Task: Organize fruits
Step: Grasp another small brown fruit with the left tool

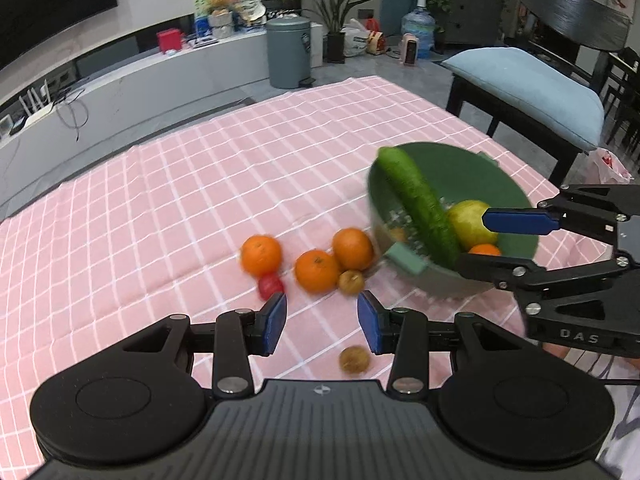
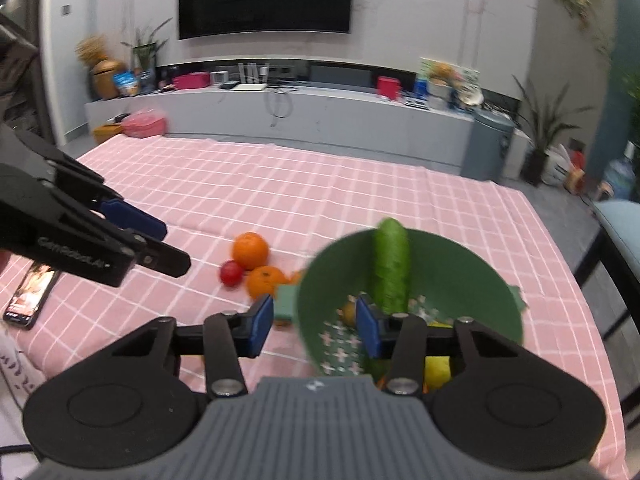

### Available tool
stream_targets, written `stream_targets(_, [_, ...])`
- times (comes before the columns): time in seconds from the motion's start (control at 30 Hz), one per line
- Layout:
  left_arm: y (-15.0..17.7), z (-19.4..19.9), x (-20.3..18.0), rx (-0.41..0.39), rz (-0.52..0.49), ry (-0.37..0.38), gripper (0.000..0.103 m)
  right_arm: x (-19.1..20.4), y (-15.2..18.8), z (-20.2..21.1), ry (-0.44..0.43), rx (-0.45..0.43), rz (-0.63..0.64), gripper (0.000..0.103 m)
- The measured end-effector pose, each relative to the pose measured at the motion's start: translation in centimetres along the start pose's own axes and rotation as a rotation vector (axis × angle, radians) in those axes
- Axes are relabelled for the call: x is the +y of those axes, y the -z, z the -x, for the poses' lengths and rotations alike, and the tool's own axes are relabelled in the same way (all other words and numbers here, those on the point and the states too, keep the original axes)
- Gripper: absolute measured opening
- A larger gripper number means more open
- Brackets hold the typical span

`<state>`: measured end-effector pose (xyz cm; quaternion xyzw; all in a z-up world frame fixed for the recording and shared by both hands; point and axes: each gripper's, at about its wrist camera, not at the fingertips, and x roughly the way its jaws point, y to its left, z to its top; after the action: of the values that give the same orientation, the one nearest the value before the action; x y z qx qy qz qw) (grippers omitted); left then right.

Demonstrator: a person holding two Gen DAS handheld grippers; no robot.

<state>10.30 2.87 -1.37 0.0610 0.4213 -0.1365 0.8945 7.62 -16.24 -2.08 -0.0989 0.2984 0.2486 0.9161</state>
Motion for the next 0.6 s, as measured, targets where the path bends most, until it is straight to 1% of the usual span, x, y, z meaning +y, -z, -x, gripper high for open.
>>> stream_targets(0.1, [0.8, -0.1, 0.8, 0.013, 0.003, 0.016, 0.049, 1.3, -0.1, -0.6, -0.027, 0.014, 0.018, 0.035])
stream_targets(0.13, [1.2, -0.3, 0.9, 0.019, 0.003, 0.027, 0.049, 1.8, -0.1, -0.8, -0.033, 0.023, 0.027, 0.03])
stream_targets(0.17, [1.4, -0.4, 1.0, 0.023, 0.002, 0.04, 0.049, 2.4, 0.0, -1.2, -0.035, 0.033, 0.04, 0.028])
stream_targets(0.3, [2.5, -1.6, 0.5, 0.045, 0.0, 0.099, 0.049, 3.5, 0.1, -2.1, -0.017, 0.049, 0.115, 0.027])
stream_targets(0.37, [2.8, -2.5, 0.1, 0.067, -0.009, 0.121, 0.049, 3.6, 0.0, -2.2, -0.026, 0.055, 0.146, 0.027])
stream_targets(0.53, [3.4, -5.1, -0.7, 0.112, -0.033, 0.138, 0.049, 4.0, -0.2, -2.8, -0.01, 0.071, 0.271, 0.027])
stream_targets(0.6, [3.5, -6.0, -0.7, 0.136, -0.029, 0.14, 0.049, 3.9, -0.3, -3.1, -0.014, 0.08, 0.296, 0.027])
